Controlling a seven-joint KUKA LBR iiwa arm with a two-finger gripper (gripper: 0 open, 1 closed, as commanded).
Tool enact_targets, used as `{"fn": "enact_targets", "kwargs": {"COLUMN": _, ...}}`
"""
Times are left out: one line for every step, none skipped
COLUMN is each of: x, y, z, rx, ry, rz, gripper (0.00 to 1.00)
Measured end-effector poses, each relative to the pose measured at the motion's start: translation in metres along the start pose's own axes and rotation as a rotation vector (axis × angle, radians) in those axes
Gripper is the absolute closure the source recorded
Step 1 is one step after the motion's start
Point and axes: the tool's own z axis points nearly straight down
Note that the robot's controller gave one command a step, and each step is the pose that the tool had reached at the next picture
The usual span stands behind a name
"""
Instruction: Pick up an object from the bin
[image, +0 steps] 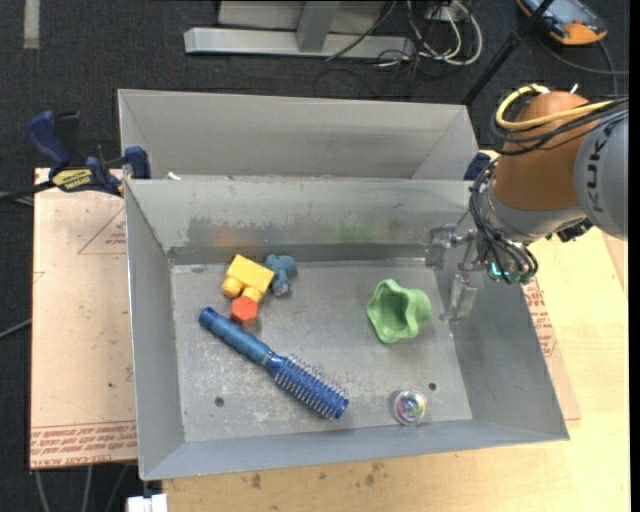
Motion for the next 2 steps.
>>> {"fn": "enact_targets", "kwargs": {"x": 0.0365, "y": 0.0464, "z": 0.0747, "rx": -0.002, "ry": -0.001, "rz": 0.234, "gripper": 0.0}}
{"fn": "enact_targets", "kwargs": {"x": 0.0347, "y": 0.045, "z": 0.0724, "rx": 0.0, "ry": -0.007, "rz": 0.234, "gripper": 1.0}}
